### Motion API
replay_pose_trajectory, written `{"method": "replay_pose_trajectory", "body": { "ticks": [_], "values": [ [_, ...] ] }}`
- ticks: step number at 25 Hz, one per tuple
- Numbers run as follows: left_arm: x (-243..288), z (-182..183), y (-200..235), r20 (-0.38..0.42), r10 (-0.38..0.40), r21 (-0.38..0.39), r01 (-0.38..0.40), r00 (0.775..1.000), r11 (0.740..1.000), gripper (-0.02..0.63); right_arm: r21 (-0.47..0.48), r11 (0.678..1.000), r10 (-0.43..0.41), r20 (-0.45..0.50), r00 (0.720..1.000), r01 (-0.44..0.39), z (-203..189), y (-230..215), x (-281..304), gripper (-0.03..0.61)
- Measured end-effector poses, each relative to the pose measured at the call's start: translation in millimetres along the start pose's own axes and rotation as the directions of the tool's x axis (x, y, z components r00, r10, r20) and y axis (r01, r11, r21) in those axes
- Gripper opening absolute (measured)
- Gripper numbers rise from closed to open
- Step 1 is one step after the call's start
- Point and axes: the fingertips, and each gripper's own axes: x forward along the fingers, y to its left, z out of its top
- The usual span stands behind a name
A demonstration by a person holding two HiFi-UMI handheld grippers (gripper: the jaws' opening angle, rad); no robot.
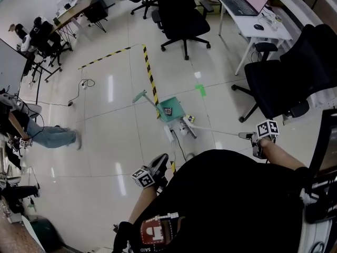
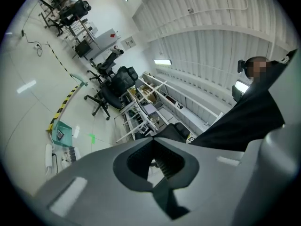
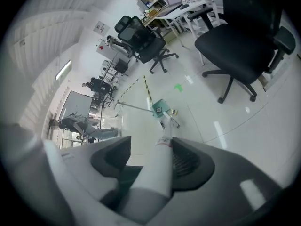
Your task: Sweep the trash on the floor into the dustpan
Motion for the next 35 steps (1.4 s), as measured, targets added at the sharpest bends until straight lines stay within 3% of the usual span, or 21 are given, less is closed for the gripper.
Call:
{"method": "replay_pose_trajectory", "body": {
  "ticks": [9, 14, 18, 22, 27, 35],
  "values": [
    [16.5, 17.1, 18.9, 0.081, 0.186, -0.038, -0.183, 0.979, 0.982, 0.002, -0.045, 0.998, 0.031, -0.114, 0.993, -0.036, 111.9, -2.9, 45.6, 0.267],
    [66.1, 25.4, -6.2, 0.157, 0.302, -0.073, -0.294, 0.94, 0.953, 0.002, -0.079, 0.997, 0.006, -0.195, 0.981, -0.021, 185.0, -38.0, 55.6, 0.267],
    [106.3, 33.1, -18.4, 0.241, 0.342, -0.127, -0.32, 0.908, 0.939, 0.002, -0.091, 0.996, -0.008, -0.224, 0.975, -0.012, 250.8, -63.0, 66.8, 0.266],
    [138.8, 38.1, -19.9, 0.189, 0.319, -0.078, -0.31, 0.929, 0.947, 0.002, -0.1, 0.995, -0.008, -0.217, 0.976, -0.014, 292.5, -75.8, 69.1, 0.265],
    [140.3, 58.2, -3.6, 0.157, 0.291, -0.059, -0.285, 0.944, 0.957, 0.002, -0.145, 0.989, -0.035, -0.17, 0.985, 0.011, 321.4, -64.1, 58.8, 0.264],
    [125.7, 84.5, 15.1, 0.179, 0.257, -0.048, -0.252, 0.95, 0.966, 0.002, -0.177, 0.98, -0.106, -0.063, 0.992, 0.094, 354.6, -49.6, 37.0, 0.264]
  ]
}}
